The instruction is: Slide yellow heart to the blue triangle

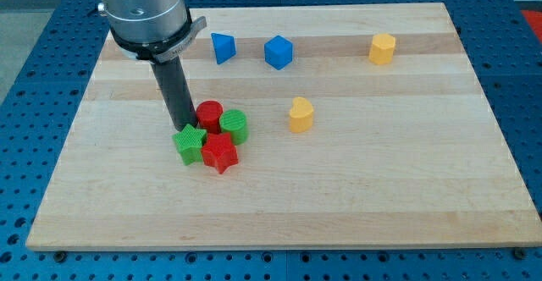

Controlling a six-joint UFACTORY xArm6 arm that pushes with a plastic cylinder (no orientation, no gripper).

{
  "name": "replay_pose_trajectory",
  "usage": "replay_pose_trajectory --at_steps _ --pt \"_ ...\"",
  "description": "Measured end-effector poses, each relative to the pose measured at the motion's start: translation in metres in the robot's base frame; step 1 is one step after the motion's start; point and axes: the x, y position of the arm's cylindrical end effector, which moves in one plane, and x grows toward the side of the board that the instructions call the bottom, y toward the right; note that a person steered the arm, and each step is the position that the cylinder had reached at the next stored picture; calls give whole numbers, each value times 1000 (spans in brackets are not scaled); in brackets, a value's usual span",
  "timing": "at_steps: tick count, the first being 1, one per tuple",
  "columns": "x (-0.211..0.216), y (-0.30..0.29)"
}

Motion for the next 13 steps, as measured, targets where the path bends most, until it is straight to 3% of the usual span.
replay_pose_trajectory --at_steps 1,3,5,7,9,11,13 --pt "-1 -6" --pt "-52 -35" --pt "-72 43" --pt "-68 179" --pt "-19 238" --pt "6 204" --pt "-10 127"
